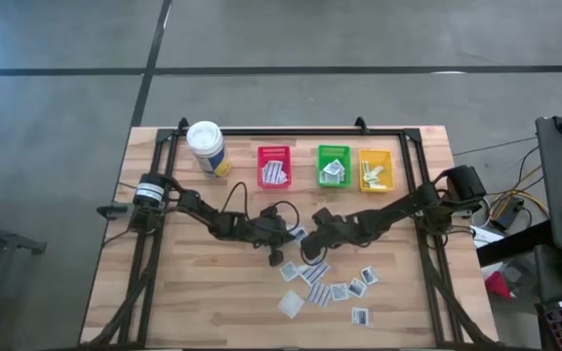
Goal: Pick & Place First Aid Supplies
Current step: Put the alcohol pad in the green bin
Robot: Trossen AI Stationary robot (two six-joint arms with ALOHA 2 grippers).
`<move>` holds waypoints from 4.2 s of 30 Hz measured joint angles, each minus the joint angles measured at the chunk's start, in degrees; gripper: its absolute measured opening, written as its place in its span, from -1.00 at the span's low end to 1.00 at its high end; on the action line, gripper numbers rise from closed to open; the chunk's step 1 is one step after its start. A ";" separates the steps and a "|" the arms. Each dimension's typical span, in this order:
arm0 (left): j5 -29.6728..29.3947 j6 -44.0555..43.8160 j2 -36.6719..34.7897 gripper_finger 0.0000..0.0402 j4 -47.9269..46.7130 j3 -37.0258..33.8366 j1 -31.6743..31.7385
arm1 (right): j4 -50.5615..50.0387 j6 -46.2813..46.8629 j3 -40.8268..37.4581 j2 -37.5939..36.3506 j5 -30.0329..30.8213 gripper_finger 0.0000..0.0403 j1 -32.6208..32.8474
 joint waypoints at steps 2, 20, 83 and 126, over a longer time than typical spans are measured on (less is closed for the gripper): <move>0.00 0.00 0.00 -1.00 0.00 0.00 0.00 | 0.19 0.19 0.00 -0.03 0.00 -0.54 0.00; 0.02 0.13 -0.09 -1.00 -0.22 0.00 0.00 | 1.55 0.18 0.09 -0.53 -5.65 -0.57 -1.77; 0.04 0.33 -0.09 -1.00 -0.60 0.00 0.02 | -4.48 2.83 0.39 -1.80 -8.94 -0.64 -3.42; -0.15 -1.22 -0.04 -1.00 0.61 0.00 0.02 | -4.37 4.03 0.65 -0.31 -8.78 -0.80 -2.64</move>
